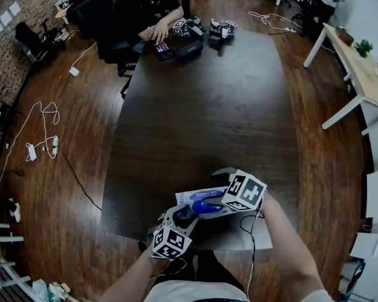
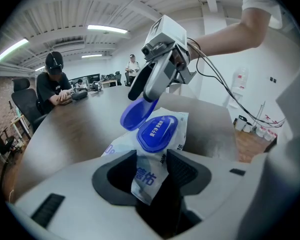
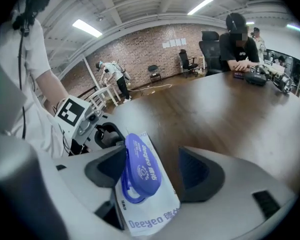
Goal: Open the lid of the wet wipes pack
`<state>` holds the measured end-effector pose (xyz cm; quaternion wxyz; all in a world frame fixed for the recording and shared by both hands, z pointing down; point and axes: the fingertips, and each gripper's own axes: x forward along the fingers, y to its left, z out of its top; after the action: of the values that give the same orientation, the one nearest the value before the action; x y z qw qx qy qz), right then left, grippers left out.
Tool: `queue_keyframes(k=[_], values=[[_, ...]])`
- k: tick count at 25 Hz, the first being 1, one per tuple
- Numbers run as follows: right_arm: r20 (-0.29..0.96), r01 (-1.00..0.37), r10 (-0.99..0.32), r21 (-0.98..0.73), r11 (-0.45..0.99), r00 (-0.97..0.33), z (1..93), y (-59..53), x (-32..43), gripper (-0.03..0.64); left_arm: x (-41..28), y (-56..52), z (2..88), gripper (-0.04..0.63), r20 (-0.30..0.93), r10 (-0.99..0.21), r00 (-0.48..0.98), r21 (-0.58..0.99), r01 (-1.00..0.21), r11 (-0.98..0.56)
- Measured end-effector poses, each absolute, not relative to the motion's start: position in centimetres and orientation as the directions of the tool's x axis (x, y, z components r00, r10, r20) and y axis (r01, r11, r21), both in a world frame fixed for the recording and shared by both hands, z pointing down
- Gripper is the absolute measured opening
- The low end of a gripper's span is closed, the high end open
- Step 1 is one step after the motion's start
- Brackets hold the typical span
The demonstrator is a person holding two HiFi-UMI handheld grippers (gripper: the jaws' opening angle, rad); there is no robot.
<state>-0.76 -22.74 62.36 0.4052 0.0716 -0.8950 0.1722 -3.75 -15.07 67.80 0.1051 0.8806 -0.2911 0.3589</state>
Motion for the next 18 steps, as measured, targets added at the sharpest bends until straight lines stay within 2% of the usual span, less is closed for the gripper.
queue_keyframes(k=[18], values=[[0.718,-0.493,-0.206,-0.213,0.844,-0.665,64.5,-28.1,0.9,0.33,-3.7,-15.0,67.5,0.189,0.687,-0.446,0.574,0.001,-0.614,-0.789]])
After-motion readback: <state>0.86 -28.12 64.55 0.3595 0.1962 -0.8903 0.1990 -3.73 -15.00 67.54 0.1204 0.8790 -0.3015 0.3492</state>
